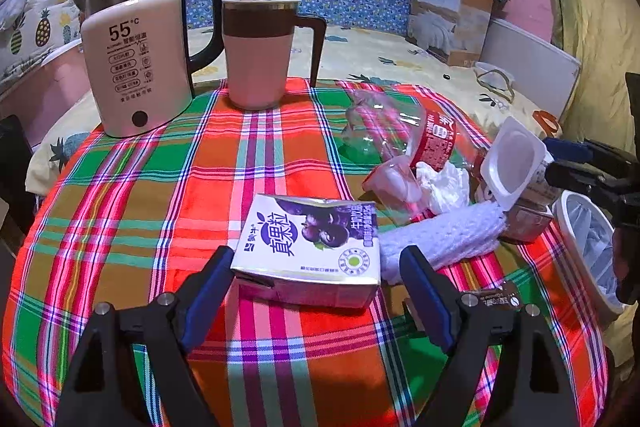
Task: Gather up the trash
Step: 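Grasp purple juice carton with left tool while right tool grasps white tub, then carry juice carton and white tub toward the white bin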
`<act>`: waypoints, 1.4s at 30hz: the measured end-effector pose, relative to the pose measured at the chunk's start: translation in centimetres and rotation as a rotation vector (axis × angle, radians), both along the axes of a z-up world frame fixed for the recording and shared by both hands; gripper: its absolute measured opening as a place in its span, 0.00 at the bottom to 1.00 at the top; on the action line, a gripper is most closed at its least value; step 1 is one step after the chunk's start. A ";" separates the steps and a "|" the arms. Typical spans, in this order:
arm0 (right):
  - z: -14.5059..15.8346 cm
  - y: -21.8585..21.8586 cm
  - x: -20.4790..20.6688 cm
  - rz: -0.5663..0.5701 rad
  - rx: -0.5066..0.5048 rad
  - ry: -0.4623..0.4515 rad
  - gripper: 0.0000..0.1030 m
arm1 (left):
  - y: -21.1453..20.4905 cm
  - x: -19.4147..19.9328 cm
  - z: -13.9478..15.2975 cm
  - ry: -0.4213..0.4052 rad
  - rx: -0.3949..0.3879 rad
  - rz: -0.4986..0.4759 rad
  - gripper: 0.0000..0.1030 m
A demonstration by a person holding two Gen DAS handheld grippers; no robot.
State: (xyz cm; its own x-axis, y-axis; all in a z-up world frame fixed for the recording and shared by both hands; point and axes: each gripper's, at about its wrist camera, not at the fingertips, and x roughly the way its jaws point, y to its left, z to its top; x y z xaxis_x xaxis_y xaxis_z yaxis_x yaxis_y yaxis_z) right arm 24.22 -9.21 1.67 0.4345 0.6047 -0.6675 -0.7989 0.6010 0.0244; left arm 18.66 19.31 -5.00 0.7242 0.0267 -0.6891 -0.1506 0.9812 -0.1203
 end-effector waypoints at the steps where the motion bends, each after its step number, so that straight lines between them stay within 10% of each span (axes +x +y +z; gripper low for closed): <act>1: -0.1 0.0 0.1 0.005 -0.007 -0.001 0.63 | 0.1 0.0 -0.1 -0.001 -0.007 0.006 0.83; 42: 0.6 -3.4 -4.9 -0.130 0.098 0.083 0.47 | -4.7 -5.7 3.7 -0.096 0.023 0.104 0.72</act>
